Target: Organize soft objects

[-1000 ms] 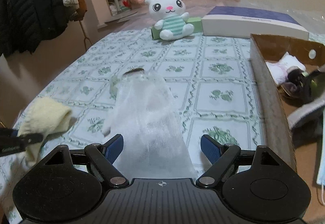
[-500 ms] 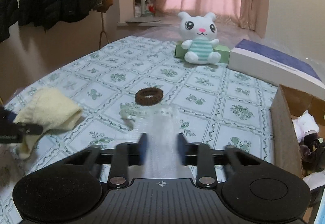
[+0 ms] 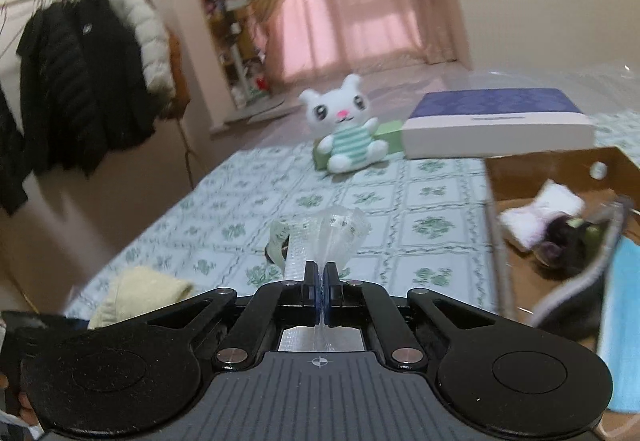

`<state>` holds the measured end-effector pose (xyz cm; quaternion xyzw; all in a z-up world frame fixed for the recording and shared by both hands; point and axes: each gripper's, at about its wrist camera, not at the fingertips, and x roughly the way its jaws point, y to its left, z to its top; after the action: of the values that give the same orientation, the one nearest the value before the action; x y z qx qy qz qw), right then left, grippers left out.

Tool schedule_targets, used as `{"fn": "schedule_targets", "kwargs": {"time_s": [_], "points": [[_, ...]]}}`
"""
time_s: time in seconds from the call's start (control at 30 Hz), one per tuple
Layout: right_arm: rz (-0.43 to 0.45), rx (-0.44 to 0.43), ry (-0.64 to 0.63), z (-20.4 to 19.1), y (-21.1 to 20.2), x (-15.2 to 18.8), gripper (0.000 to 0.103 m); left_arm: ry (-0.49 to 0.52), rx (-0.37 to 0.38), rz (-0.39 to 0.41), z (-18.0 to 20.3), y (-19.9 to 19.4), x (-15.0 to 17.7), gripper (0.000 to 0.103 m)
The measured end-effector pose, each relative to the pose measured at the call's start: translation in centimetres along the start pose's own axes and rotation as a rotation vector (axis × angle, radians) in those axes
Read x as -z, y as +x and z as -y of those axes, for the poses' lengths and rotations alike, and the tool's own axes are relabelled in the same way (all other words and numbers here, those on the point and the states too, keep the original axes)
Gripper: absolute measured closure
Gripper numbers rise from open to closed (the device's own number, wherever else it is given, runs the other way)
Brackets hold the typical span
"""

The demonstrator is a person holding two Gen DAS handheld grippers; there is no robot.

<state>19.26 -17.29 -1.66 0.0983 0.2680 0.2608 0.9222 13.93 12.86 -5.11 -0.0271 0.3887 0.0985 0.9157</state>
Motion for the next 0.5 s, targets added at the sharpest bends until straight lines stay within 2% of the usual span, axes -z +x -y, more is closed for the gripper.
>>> {"fn": "schedule_targets", "kwargs": {"time_s": [0.5], "points": [[0.043,0.015,0.064,1.1,-8.7,-0.1,0.101,0.011,0.097,0.107,2.4,-9.3,0.7,0.075]]}}
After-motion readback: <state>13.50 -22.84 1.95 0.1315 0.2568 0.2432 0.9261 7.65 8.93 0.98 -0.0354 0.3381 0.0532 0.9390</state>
